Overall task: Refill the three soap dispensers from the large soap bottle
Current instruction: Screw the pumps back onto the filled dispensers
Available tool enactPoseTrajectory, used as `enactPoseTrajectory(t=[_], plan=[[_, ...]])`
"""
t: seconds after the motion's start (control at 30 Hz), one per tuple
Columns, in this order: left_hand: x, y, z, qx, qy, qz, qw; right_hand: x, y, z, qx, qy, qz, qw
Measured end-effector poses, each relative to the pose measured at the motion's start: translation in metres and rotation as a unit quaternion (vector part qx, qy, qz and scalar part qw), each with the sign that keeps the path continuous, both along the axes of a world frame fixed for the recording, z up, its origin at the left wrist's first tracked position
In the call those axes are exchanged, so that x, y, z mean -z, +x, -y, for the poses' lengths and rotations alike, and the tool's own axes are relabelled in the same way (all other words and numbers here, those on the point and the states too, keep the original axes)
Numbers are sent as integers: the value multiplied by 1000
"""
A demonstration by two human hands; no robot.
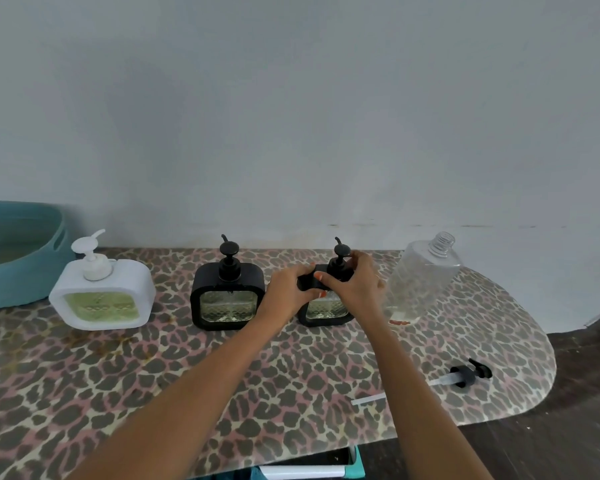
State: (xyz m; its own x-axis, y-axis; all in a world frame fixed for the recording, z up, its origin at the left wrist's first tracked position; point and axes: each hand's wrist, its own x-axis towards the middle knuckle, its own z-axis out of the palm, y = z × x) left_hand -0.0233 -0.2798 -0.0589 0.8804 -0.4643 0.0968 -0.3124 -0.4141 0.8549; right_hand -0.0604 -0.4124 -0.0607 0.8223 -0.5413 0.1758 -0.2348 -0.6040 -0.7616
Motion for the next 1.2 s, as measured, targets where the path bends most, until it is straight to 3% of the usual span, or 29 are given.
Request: enactPoseTrajectory(t=[0.17, 0.33, 0.57, 0.77, 0.83, 0.97, 1.2], plan=[[0, 2, 1, -4, -2, -7, 1000, -9, -12, 10, -102, 110, 45, 988], [2, 2, 1, -3, -3, -7, 1000, -10, -9, 12, -60, 34, 29, 997], [3, 2, 1, -3, 0, 6, 1000, -6, -2, -1, 4, 8, 24, 1000], [2, 4, 2, -1, 2, -1, 1000, -8, -12, 11, -107, 94, 20, 990], [3, 4, 2, -2, 0, -4, 1000, -8, -13, 15, -116, 84, 11, 990], [4, 4, 2, -2, -2, -1, 1000, -8, -9, 15, -70, 38, 23, 997], [2, 2, 1, 5, -2, -2, 1000, -2, 1, -1, -22, 45, 38, 998]])
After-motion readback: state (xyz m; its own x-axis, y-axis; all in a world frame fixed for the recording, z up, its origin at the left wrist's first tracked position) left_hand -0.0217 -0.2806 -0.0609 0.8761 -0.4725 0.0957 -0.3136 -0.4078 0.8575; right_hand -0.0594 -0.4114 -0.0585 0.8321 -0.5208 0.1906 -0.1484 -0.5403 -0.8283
